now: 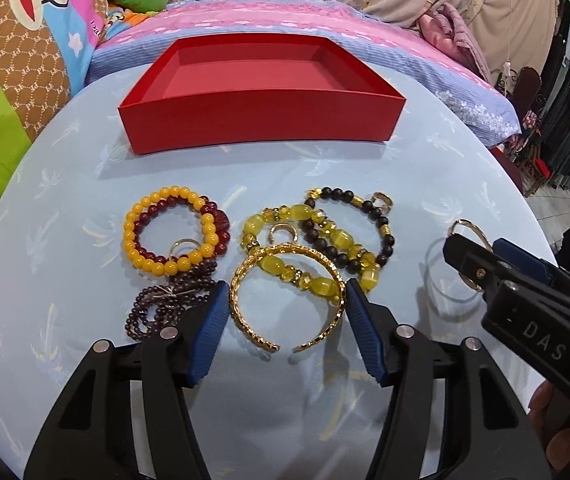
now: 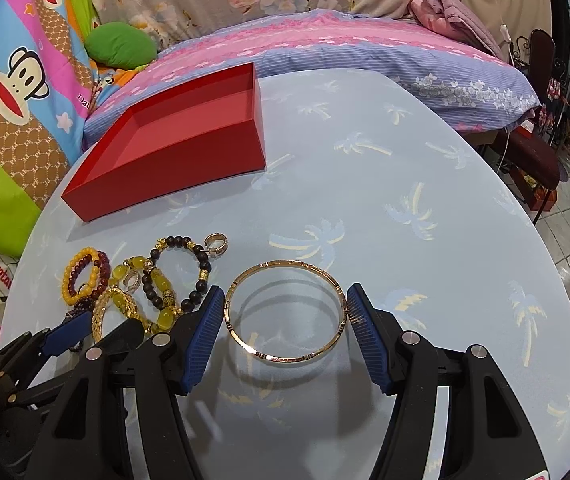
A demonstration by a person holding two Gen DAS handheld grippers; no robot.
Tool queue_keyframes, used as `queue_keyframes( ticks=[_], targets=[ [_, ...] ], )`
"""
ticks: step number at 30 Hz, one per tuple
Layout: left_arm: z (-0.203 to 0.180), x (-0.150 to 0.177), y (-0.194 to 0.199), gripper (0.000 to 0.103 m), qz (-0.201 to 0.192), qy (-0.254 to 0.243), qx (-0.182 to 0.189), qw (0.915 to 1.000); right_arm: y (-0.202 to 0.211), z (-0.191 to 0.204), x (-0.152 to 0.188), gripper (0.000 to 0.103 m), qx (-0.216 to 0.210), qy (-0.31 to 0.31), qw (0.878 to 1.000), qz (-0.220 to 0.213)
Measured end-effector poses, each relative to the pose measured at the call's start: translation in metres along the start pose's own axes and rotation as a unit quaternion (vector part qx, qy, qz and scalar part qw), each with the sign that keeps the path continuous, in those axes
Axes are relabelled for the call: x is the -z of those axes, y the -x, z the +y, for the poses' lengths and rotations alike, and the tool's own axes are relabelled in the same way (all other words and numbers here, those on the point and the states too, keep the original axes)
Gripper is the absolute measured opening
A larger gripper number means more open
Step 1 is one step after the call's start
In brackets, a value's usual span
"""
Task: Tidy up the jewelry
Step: 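Grasp the thin gold bangle with the right tool while the left tool grasps the twisted gold cuff, then carry both gold bangles into the red tray and open both tools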
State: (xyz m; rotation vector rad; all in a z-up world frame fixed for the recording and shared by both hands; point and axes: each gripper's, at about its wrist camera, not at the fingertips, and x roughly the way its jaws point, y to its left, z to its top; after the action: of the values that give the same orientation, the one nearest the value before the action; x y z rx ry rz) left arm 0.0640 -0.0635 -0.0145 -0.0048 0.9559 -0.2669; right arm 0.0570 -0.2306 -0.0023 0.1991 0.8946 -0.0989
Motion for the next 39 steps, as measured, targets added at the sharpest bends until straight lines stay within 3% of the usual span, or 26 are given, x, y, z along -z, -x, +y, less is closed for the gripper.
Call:
queue_keyframes(
  ticks=[6, 12, 21, 30, 39],
  targets=[
    [0.006, -0.003, 0.011, 0.056, -0.007, 0.009, 0.003, 0.9999, 0.004, 0.001, -0.002, 0.061, 0.0, -0.001, 1.0, -0.005],
    [0.02, -0.027, 0.031, 0.056, -0.028, 0.028, 0.001, 0.9992, 0.01, 0.013, -0.017, 0.061, -0.019, 0.015, 1.0, -0.016],
    [0.045, -0.104, 0.028, 0.056, -0.066, 0.032, -0.014, 0.9972, 0.004, 0.057, -0.094, 0.061, -0.063, 0.066, 0.994, -0.056],
    [0.073, -0.208, -0.03, 0.056, -0.07, 0.016, -0.021, 0.9972, -0.059, 0.09, -0.194, 0.061, -0.071, 0.091, 0.992, -0.049],
    [0.091, -0.257, -0.108, 0.056, -0.018, 0.016, -0.023, 0.9994, -0.143, 0.099, -0.24, 0.061, -0.054, 0.086, 0.995, 0.013]
  ],
)
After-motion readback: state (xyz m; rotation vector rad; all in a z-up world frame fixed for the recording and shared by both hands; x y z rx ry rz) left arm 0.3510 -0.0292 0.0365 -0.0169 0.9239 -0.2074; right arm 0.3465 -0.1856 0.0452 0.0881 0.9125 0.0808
